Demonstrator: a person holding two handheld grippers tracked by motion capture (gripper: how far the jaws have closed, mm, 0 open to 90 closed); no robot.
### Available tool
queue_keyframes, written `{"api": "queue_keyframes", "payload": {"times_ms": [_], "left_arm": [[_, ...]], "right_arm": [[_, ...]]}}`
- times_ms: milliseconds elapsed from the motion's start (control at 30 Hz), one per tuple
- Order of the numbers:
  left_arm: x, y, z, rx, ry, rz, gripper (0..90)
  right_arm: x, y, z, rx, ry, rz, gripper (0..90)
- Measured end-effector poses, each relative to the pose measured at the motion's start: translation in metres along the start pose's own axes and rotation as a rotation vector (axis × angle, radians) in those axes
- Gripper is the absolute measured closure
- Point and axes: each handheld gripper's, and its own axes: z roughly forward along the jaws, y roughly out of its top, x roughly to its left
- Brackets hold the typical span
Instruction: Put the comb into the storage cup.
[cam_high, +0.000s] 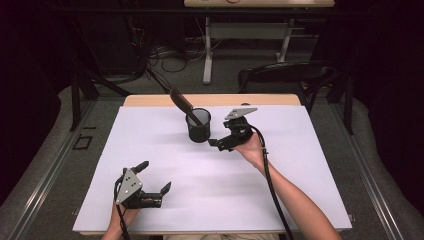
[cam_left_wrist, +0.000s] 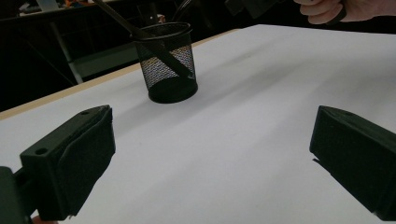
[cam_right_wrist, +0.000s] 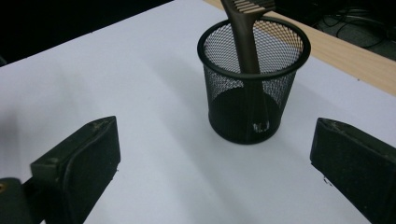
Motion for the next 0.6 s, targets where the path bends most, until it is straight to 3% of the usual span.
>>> {"api": "queue_keyframes", "payload": {"times_ms": [600], "left_arm": [[0.0, -0.001, -0.003, -0.001, 0.011, -0.002, 0.1]], "right_arm": [[-0.003, -0.026, -0.044, 0.051, -0.009, -0.007, 0.0]]}}
